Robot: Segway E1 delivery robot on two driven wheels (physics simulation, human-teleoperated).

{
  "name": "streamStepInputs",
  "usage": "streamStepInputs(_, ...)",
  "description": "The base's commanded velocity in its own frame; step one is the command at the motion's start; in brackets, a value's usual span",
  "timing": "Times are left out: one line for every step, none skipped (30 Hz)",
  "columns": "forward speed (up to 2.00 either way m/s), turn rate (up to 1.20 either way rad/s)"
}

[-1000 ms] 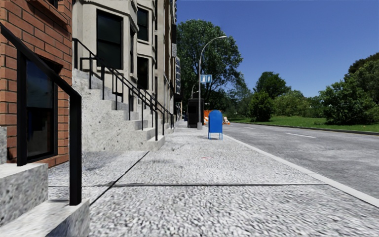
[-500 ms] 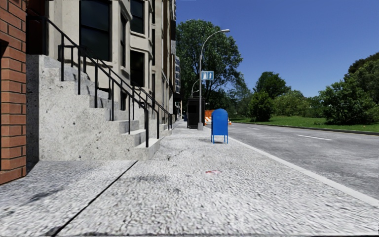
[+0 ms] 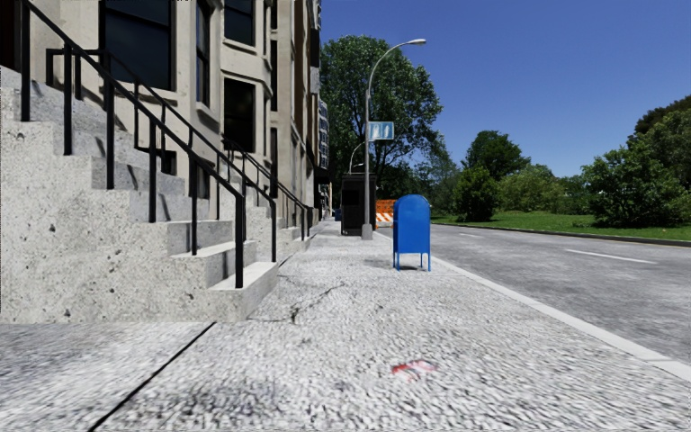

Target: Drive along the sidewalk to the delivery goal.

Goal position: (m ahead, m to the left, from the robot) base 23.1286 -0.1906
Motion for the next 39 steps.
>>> streamStepInputs(2.0, 0.0)
streamStepInputs(2.0, 0.0)
streamStepInputs(2.0, 0.0)
streamStepInputs(2.0, 0.0)
streamStepInputs(2.0, 0.0)
streamStepInputs(2.0, 0.0)
streamStepInputs(2.0, 0.0)
streamStepInputs(2.0, 0.0)
streamStepInputs(2.0, 0.0)
streamStepInputs(2.0, 0.0)
streamStepInputs(2.0, 0.0)
streamStepInputs(2.0, 0.0)
streamStepInputs(2.0, 0.0)
streamStepInputs(2.0, 0.0)
streamStepInputs(2.0, 0.0)
streamStepInputs(2.0, 0.0)
streamStepInputs(2.0, 0.0)
streamStepInputs(2.0, 0.0)
streamStepInputs(2.0, 0.0)
streamStepInputs(2.0, 0.0)
streamStepInputs(2.0, 0.0)
streamStepInputs(2.0, 0.0)
streamStepInputs(2.0, 0.0)
streamStepInputs(2.0, 0.0)
streamStepInputs(2.0, 0.0)
streamStepInputs(2.0, 0.0)
streamStepInputs(2.0, 0.0)
streamStepInputs(2.0, 0.0)
streamStepInputs(2.0, 0.0)
streamStepInputs(2.0, 0.0)
streamStepInputs(2.0, 0.0)
streamStepInputs(2.0, 0.0)
streamStepInputs(2.0, 0.0)
streamStepInputs(2.0, 0.0)
streamStepInputs(2.0, 0.0)
streamStepInputs(2.0, 0.0)
streamStepInputs(2.0, 0.0)
streamStepInputs(2.0, 0.0)
streamStepInputs(2.0, 0.0)
